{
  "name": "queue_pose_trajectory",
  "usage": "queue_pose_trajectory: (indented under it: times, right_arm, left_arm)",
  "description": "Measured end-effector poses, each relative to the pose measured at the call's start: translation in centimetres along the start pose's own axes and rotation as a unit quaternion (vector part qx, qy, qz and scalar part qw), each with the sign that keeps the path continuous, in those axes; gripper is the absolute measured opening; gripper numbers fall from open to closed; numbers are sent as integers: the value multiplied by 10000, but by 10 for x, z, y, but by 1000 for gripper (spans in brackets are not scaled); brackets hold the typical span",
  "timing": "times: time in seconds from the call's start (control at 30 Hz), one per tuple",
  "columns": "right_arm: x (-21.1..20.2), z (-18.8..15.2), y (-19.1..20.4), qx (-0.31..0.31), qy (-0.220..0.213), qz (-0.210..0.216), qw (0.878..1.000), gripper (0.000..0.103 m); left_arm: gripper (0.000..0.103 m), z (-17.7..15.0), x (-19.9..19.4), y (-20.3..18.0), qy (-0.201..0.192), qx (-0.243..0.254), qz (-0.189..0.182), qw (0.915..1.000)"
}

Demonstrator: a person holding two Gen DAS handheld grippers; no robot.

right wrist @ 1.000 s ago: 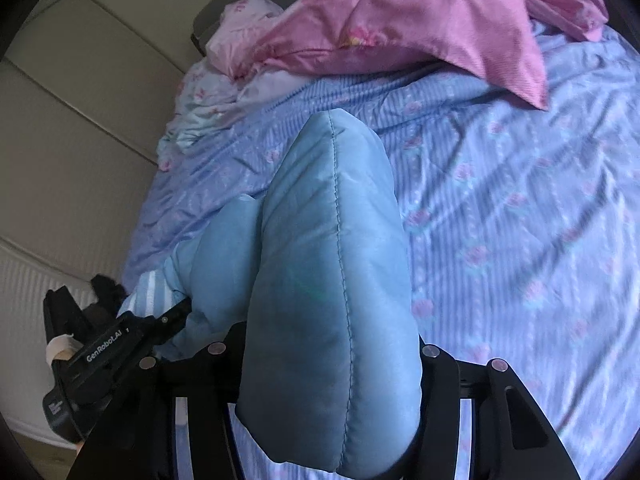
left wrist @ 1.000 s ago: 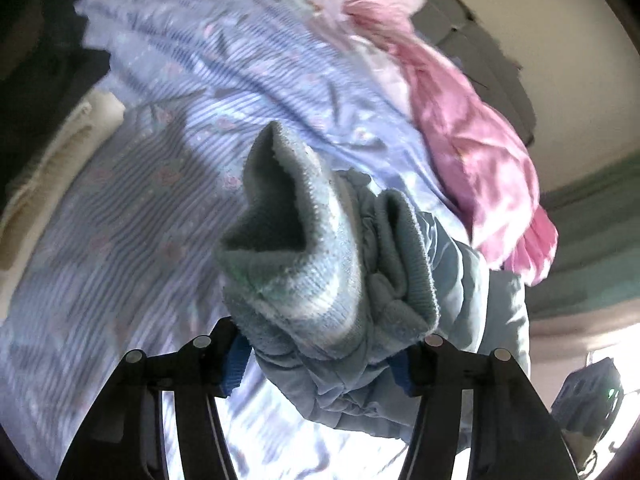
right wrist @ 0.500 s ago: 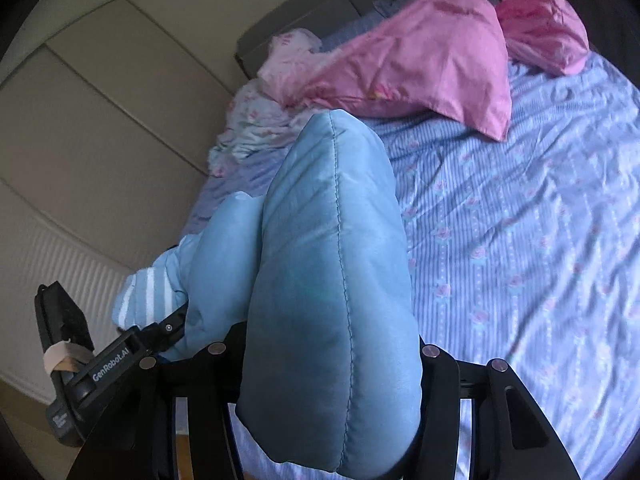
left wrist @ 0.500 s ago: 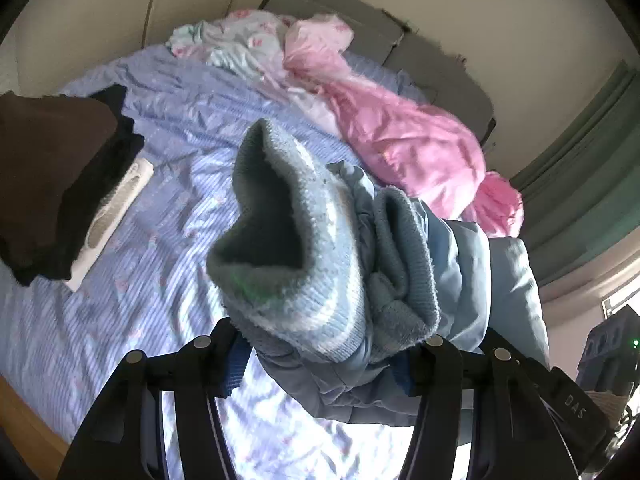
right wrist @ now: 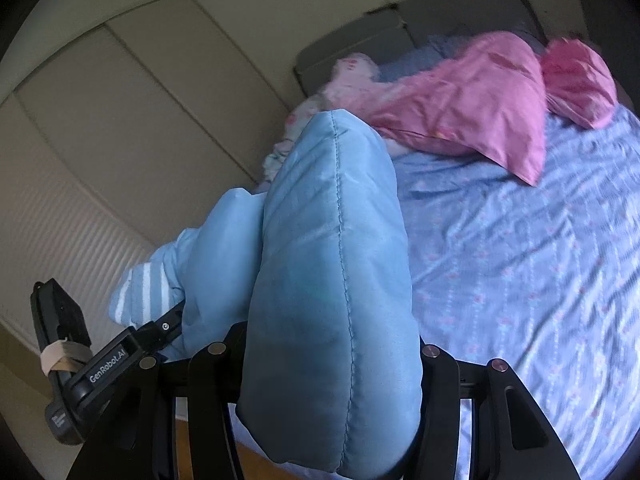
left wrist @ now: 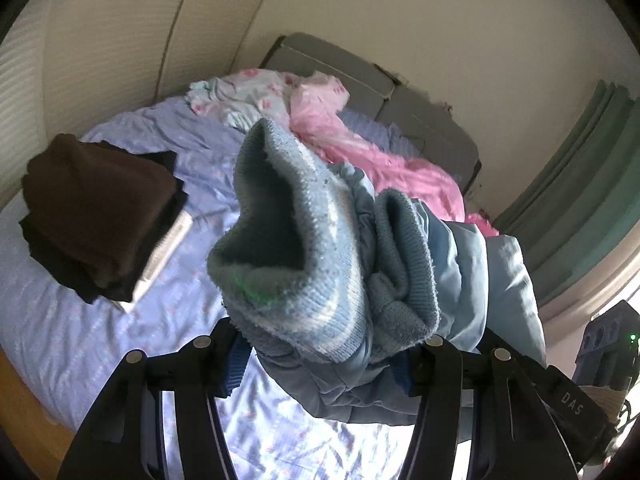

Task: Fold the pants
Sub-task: 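Carry the folded pants with both grippers onto the dark brown clothes stack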

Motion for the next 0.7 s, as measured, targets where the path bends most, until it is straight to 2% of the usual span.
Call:
queue_pose_trajectory:
  times: [0.2, 0.5, 0.7]
  right_arm:
    - [27, -6, 63, -166, -87, 19, 9998, 52]
    - [101, -7, 164, 30, -217, 183, 9996, 52]
    - [153, 2, 217, -37, -222, 263, 9994, 52]
  left_arm:
    - [56, 33, -28, 65, -19, 74, 16, 10000]
    - [56, 103, -61, 172, -27, 384, 130, 9992]
    - [56, 141, -65, 228, -80, 341, 167, 9992]
Point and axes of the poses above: each gripper's, at about its wrist camera, not at the fingertips, and x roughly the way its jaws point, y to its left, z to its top, the point moved 6 cm from there along x, roughly the way its jaws point, and after that the axes turned 10 degrees about y, right-handed, at the moved point
